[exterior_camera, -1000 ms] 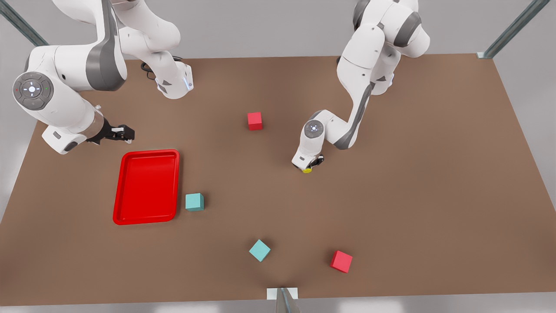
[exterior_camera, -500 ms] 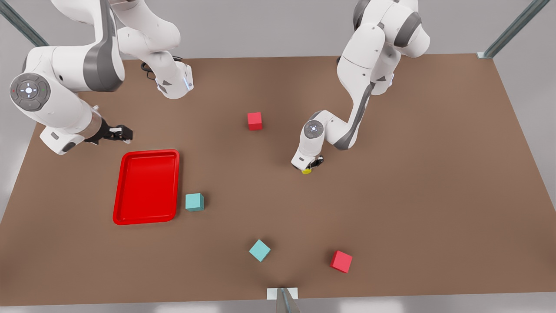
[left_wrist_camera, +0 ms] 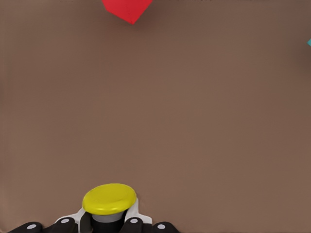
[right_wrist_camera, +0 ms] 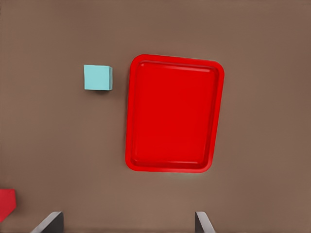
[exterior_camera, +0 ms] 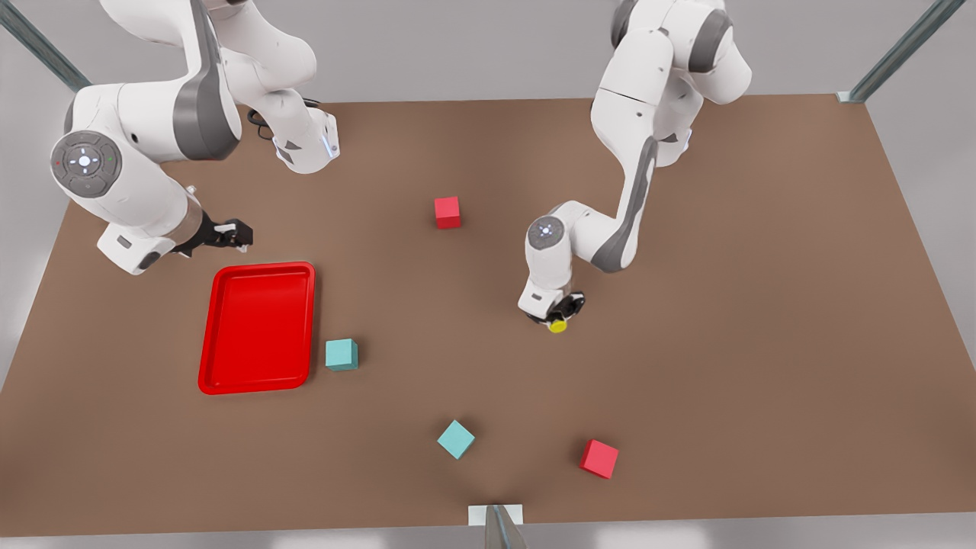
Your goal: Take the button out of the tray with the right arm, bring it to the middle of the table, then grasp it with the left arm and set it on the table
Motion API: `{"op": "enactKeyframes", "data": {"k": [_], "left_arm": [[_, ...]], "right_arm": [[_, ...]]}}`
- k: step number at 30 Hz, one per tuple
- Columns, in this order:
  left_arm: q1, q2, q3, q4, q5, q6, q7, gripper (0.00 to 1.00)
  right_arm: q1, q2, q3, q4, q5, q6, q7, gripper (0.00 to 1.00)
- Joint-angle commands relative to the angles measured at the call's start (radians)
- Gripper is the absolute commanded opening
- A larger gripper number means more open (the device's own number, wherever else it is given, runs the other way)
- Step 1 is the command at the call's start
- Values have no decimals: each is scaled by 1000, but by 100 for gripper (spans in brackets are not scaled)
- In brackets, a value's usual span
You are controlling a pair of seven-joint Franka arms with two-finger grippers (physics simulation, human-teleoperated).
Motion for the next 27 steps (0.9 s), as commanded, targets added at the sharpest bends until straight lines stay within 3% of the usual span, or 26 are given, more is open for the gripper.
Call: {"op": "enactKeyframes", "data": {"k": [1, 4, 6, 9, 19, 27], "left_arm": [[1, 11, 3, 40, 198, -258, -784, 44], [3, 55, 5, 141, 324, -608, -1104, 44], [4, 158, 37, 273, 397, -746, -1294, 44], [6, 186, 39, 281, 554, -826, -1467, 44], [50, 399, 37, 356, 804, -771, -1790, 44], [99, 479, 34, 358, 838, -646, -1848, 44]], "right_arm": [[-18, -1, -1, 0, 0, -2, -3, 100], [-18, -1, -1, 0, 1, 0, -2, 100], [-18, -1, -1, 0, 1, 0, -5, 100], [-16, -1, 0, 0, 1, -2, -5, 100], [-19, -1, -1, 0, 1, 0, -9, 100], [-16, -1, 0, 0, 1, -2, -9, 100]]}}
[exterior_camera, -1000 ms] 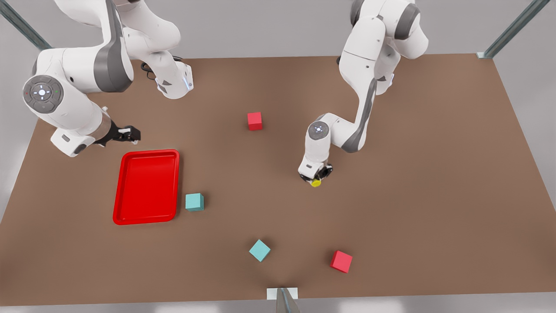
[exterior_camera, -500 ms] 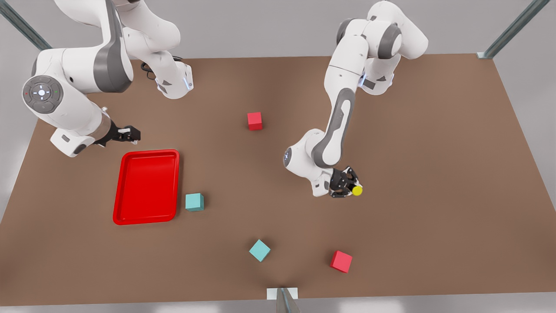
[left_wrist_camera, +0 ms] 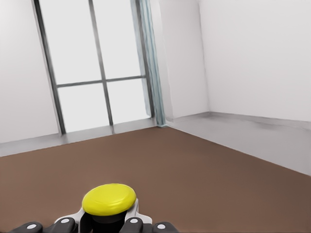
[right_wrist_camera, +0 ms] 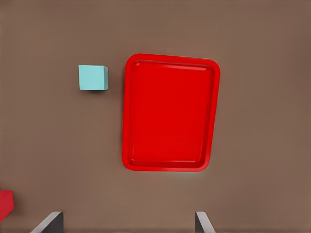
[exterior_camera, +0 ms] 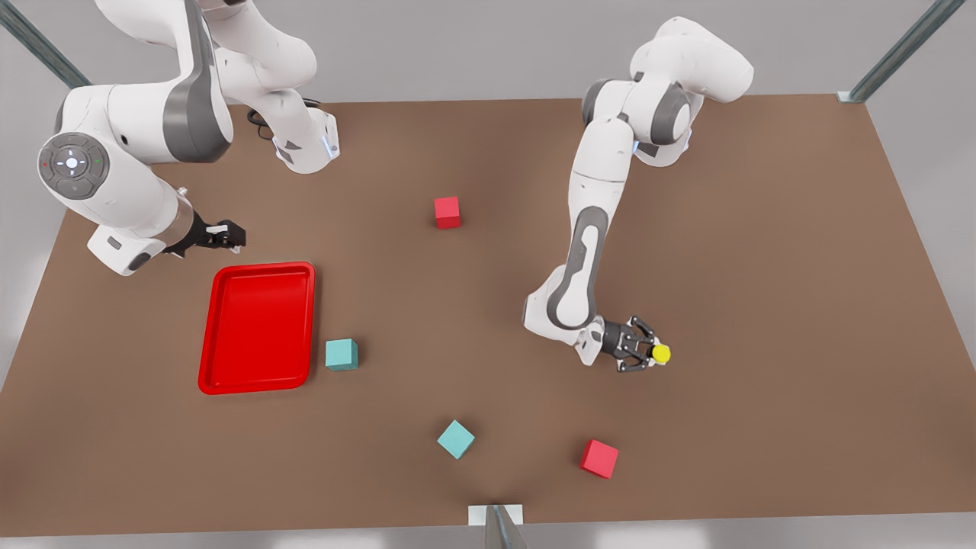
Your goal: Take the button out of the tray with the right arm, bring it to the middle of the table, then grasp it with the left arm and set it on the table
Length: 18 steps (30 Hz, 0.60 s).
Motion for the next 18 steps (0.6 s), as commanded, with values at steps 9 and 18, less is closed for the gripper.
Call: {"op": "enactKeyframes", "data": {"k": [9, 18], "left_arm": [[7, 53, 0, 0, 63, 44, -538, 100], [5, 45, 2, 3, 75, 45, -532, 100]], "right_arm": [[4, -1, -2, 0, 0, -1, -4, 100], [2, -1, -1, 0, 0, -1, -5, 100]]}}
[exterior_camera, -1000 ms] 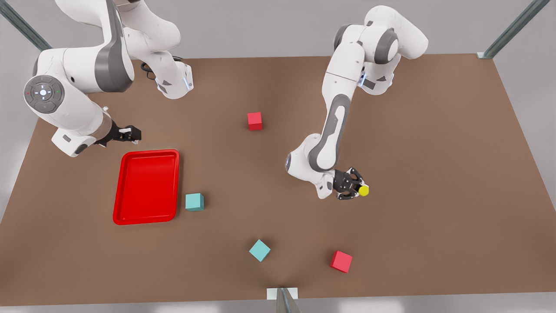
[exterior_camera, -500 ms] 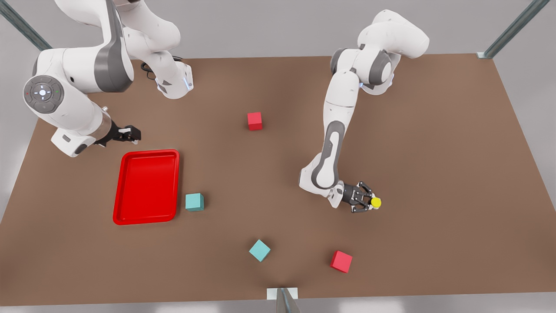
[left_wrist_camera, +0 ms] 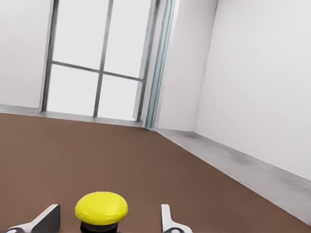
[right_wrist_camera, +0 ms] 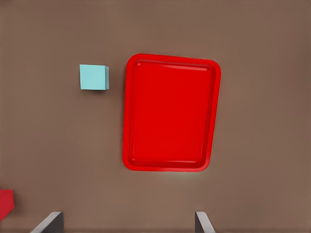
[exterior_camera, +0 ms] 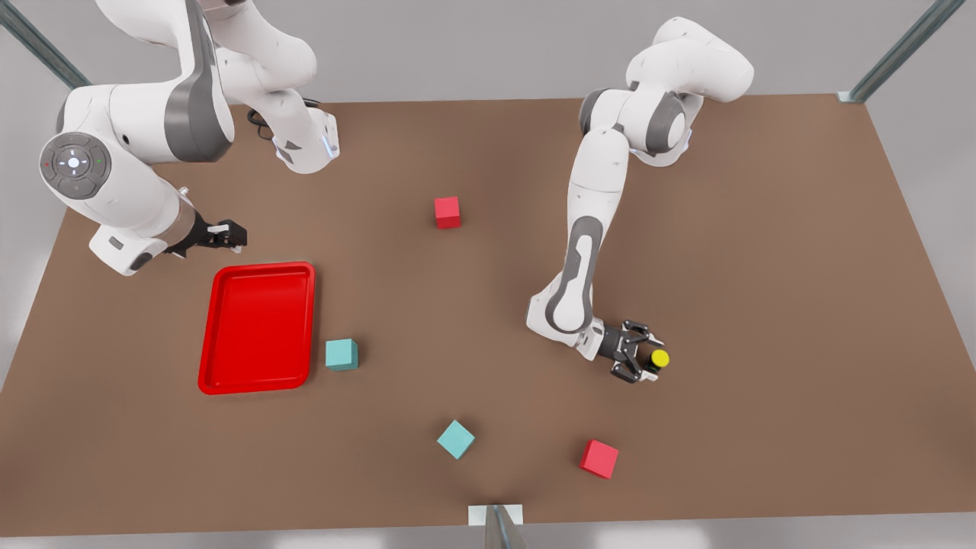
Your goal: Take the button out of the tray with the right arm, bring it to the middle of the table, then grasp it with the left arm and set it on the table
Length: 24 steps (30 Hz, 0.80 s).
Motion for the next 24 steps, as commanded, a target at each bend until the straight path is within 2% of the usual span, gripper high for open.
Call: {"op": "enactKeyframes", "data": {"k": [1, 6, 9, 11, 13, 16, 17, 18, 19, 21, 22, 23, 24], "left_arm": [[0, -15, 1, 1, 8, 1, -186, 100], [-3, -74, 6, -35, 33, -5, -151, 100], [-8, -182, -1, -97, 37, -2, 65, 100], [-5, -253, -25, -145, -100, 24, 604, 100], [-3, -323, -59, -193, -358, 49, 1427, 100], [57, -446, -59, -188, -686, 56, 2137, 100], [98, -468, -57, -161, -842, 56, 2288, 100], [170, -485, -48, -47, -1214, 4, 2534, 100], [219, -485, -50, 48, -1280, -103, 2540, 100], [396, -486, -50, 272, -1369, -368, 2619, 100], [417, -523, -10, 350, -1300, -419, 2632, 100], [422, -629, -8, 347, -1239, -428, 2635, 100], [420, -744, -17, 274, -1161, -428, 2636, 100]], "right_arm": [[1, -1, -1, 0, 0, 0, -3, 100], [1, -1, 1, 0, 0, 0, 0, 100], [3, -1, 1, 0, 0, 0, 0, 100], [1, -1, 1, 0, 0, 0, -1, 100], [1, -1, 1, 0, 0, 0, -3, 100], [1, -1, 1, 0, 0, 0, -3, 100], [1, -1, 1, 0, 0, 0, -3, 100], [1, 1, 1, 0, 0, 0, -3, 100], [1, -1, 1, 0, 0, 0, -3, 100], [1, -1, 1, 0, 0, 0, -3, 100], [1, 1, 1, 0, 0, 0, -3, 100], [1, -1, 1, 0, 0, 0, -1, 100], [0, 1, 1, 0, 0, 0, 0, 100]]}}
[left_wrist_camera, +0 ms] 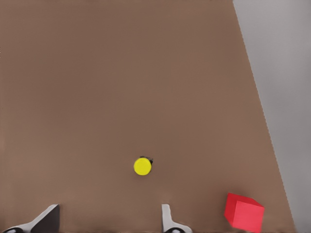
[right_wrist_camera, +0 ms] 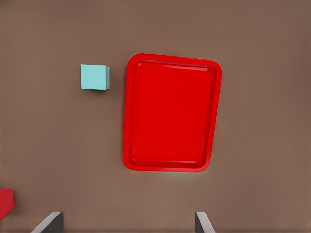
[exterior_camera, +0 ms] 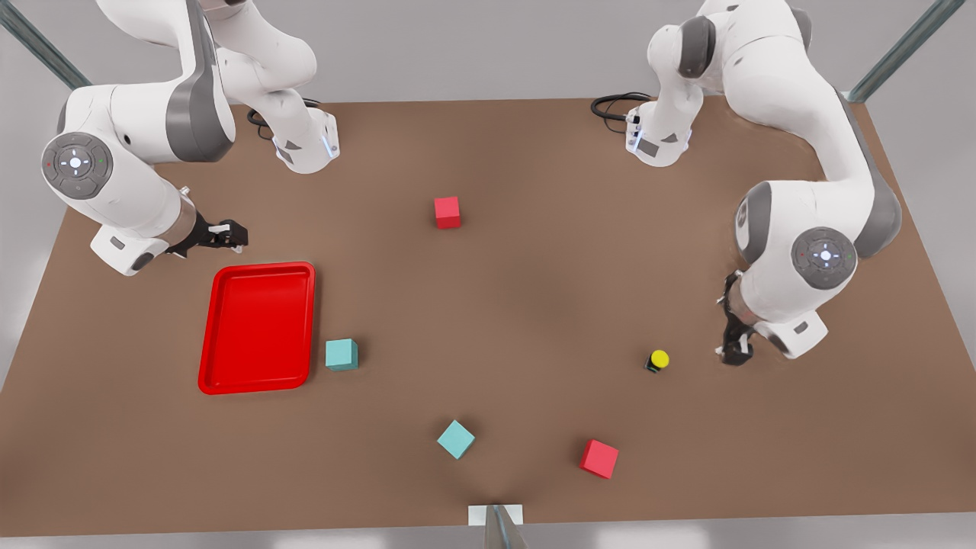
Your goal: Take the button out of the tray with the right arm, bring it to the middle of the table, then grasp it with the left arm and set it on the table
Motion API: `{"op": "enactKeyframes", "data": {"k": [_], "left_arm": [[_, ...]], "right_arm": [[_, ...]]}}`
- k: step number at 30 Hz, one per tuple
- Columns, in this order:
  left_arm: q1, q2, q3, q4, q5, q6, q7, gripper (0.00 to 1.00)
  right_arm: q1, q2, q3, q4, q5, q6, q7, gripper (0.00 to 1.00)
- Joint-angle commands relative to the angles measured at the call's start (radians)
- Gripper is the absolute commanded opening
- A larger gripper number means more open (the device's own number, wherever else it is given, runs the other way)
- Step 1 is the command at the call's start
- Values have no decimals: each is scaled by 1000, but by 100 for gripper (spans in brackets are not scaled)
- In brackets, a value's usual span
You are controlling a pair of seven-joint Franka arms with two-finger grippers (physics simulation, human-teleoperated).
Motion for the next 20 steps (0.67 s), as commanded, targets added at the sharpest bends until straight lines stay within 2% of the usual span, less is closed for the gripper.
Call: {"op": "enactKeyframes", "data": {"k": [1, 3, 5, 7, 9, 20], "left_arm": [[16, -120, -29, -25, 40, -196, 1431, 100], [41, -223, -44, -91, 47, -196, 1598, 100], [139, -276, -161, -143, 73, -191, 1677, 100], [139, -350, -166, -269, 94, -133, 1732, 100], [139, -355, -192, -341, 94, -67, 1752, 100], [173, -310, -212, -332, 90, -73, 1824, 100]], "right_arm": [[0, -1, -1, 0, 2, 0, 9, 100], [-5, -1, -2, 2, 4, 0, 9, 100], [2, -1, -1, 2, 4, 0, 12, 100], [-1, -1, -1, 2, 5, 0, 12, 100], [-8, -1, -2, 2, 5, 0, 12, 100], [0, -1, -1, 0, 5, 0, 12, 100]]}}
